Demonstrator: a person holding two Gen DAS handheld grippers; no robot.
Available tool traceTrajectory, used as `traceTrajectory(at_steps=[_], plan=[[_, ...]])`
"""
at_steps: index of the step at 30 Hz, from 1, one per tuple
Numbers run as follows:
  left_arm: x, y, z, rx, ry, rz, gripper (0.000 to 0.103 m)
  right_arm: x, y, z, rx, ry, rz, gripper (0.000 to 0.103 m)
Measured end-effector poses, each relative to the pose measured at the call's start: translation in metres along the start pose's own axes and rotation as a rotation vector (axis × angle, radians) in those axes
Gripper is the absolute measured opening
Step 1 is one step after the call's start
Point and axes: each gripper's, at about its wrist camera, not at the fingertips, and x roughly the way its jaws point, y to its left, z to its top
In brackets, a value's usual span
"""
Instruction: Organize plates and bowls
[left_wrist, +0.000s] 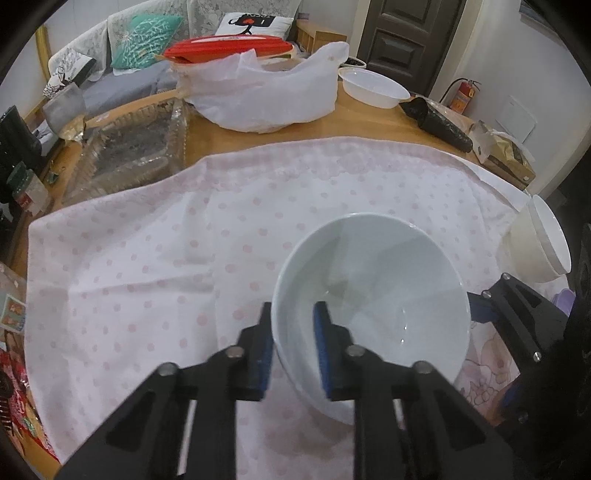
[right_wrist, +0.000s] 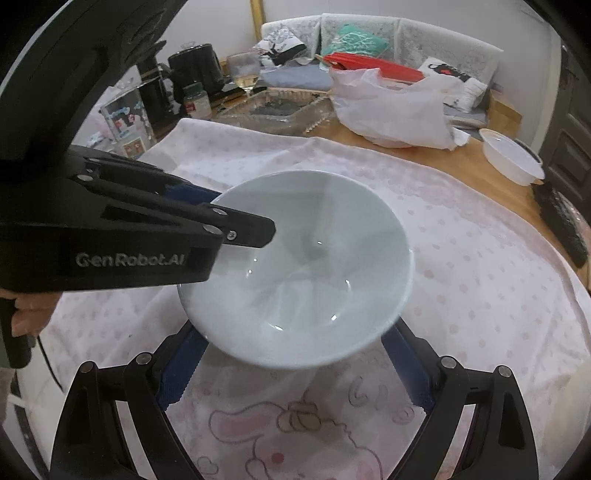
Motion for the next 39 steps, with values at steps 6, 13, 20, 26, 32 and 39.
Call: traceTrajectory(at_steps=[6,13,20,26,32,39], plan=[[0.002,0.002,0.002,-0.005,-0.001,0.017,0.009,0.008,0.000,0.005,-0.008,0.001,0.006,0.090],[-0.001,0.000,0.003,0.013,-0.008,0.024,0.009,0.009,0.001,0.005,0.000,-0.006,-0.009,0.089],[-0.013,-0.016,0.004,0.046,-0.026,0.045,0.009,-0.002,-0.002,0.003,0.021,-0.014,-0.025,0.089],[-0.025,-0.031,0.009,0.056,-0.041,0.044,0.009,-0.021,-0.009,0.001,0.033,-0.042,-0.031,0.089],[-0.035,-0.055,0.014,0.082,-0.049,0.056,0.009,-0.040,-0.019,-0.005,0.037,-0.063,-0.049,0.089],[-0.045,-0.093,0.026,0.124,-0.072,0.063,0.009,-0.066,-0.043,-0.015,0.064,-0.097,-0.074,0.089]])
